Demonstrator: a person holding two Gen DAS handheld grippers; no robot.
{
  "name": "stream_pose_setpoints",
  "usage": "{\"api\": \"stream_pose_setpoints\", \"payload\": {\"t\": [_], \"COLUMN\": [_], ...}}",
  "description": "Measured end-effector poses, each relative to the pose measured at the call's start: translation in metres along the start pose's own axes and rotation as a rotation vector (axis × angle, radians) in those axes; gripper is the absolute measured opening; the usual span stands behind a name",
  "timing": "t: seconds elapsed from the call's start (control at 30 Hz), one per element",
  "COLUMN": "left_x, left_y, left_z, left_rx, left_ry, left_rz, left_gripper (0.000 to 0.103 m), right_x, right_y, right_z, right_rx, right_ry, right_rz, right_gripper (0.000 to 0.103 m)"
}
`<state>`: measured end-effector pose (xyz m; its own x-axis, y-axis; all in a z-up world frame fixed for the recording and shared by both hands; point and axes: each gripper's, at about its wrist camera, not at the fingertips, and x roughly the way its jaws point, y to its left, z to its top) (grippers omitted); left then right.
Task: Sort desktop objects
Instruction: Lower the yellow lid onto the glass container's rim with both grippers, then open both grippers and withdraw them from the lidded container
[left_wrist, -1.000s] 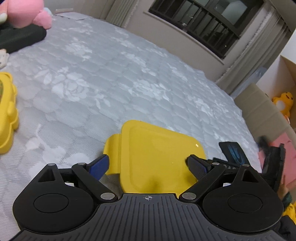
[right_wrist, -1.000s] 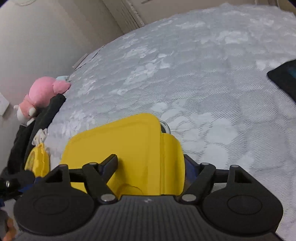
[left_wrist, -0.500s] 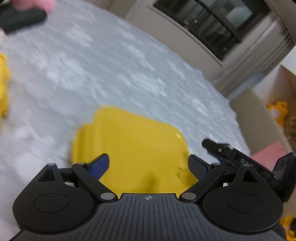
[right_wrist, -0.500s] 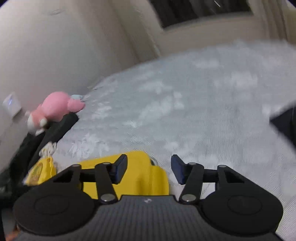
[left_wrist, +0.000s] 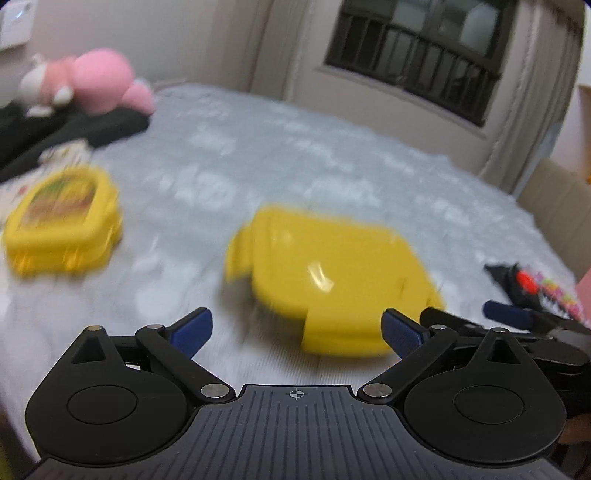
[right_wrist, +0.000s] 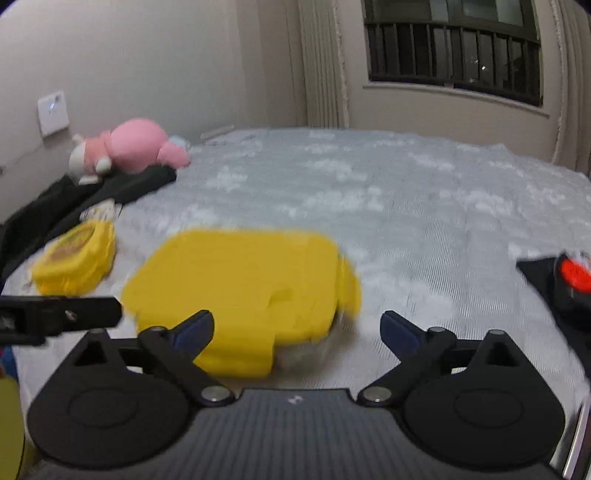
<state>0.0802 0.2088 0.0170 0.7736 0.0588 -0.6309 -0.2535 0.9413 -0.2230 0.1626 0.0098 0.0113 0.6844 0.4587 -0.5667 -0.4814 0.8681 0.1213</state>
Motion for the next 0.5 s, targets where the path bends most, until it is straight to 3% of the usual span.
{"api": "stream_pose_setpoints", "payload": {"t": [0.13, 0.27, 0.37, 0.5], "left_x": [-0.005, -0.012, -0.015, -0.016], "left_y": [0.003, 0.004, -0.002, -0.006], "left_z": [-0.032, -0.049, -0.058, -0.072], "left_rx": [-0.078, -0.076, 0.021, 0.106], "left_ry": [0.063, 0.041, -0.043, -0.176], "left_rz": [0.07, 0.122, 0.211, 0.264], "left_gripper": [0.102, 0.103, 0.103, 0.103], "right_x": [-0.014, -0.027, -0.032, -0.047], "right_y": [0.012, 0.008, 0.008, 0.011], "right_z": [-0.028, -0.047, -0.056, -0.072], "right_rx": [-0.008, 0.034, 0.031, -0.001], "right_ry": [0.045, 0.054, 0.009, -0.207], "right_rz": [-0.03, -0.036, -0.052, -0.1], "right_gripper": [0.103, 0.103, 0.103, 0.103]}}
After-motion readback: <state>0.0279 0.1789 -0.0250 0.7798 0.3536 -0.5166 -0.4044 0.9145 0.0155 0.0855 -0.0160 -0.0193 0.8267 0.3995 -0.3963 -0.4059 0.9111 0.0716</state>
